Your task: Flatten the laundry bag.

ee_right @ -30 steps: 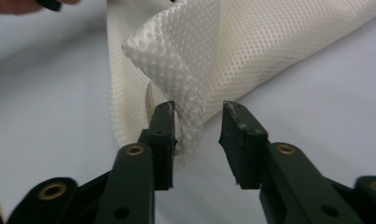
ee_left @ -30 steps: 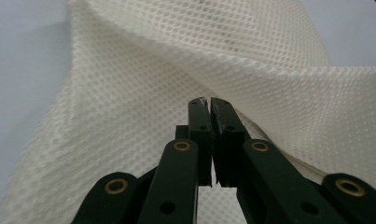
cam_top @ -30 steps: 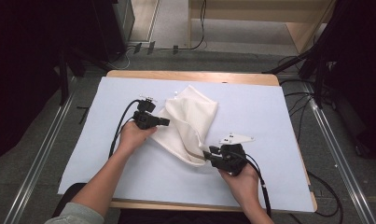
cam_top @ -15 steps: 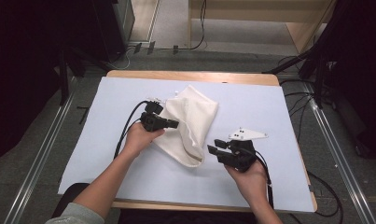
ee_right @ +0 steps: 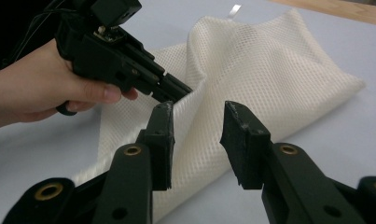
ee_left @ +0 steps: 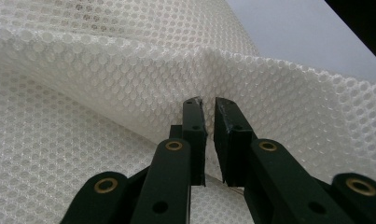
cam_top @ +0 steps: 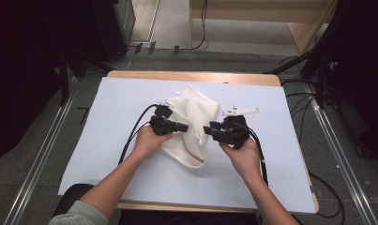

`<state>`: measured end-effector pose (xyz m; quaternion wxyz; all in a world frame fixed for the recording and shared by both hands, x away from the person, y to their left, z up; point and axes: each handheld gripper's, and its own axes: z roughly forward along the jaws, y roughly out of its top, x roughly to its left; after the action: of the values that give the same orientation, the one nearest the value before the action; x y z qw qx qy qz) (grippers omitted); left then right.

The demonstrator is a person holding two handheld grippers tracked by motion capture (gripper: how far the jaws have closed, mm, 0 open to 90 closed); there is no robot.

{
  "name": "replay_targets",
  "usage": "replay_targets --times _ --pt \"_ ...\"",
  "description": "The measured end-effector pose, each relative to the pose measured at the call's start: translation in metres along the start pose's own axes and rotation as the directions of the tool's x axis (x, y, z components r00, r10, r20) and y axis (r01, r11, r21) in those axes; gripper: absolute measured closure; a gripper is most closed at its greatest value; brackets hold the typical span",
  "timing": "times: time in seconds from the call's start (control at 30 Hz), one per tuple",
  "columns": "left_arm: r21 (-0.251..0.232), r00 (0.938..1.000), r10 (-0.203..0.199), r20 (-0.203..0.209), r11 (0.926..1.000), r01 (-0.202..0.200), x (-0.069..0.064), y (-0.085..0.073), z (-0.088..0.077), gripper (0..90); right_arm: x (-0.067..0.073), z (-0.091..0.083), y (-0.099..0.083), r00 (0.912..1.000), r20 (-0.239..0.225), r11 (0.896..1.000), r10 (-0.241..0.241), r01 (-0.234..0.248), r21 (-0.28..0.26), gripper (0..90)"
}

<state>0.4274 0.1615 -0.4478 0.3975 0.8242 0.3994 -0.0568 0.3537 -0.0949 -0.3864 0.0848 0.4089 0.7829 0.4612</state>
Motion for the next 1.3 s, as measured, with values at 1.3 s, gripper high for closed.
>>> replay_targets --times 1.3 --pt "-0.049 0.9854 -0.061 -0.159 0.9974 0.054 0.044 -0.010 -0.061 68.6 0.002 -0.003 0.002 0.9982 0.053 0.999 -0.028 0.026 0.035 88.4"
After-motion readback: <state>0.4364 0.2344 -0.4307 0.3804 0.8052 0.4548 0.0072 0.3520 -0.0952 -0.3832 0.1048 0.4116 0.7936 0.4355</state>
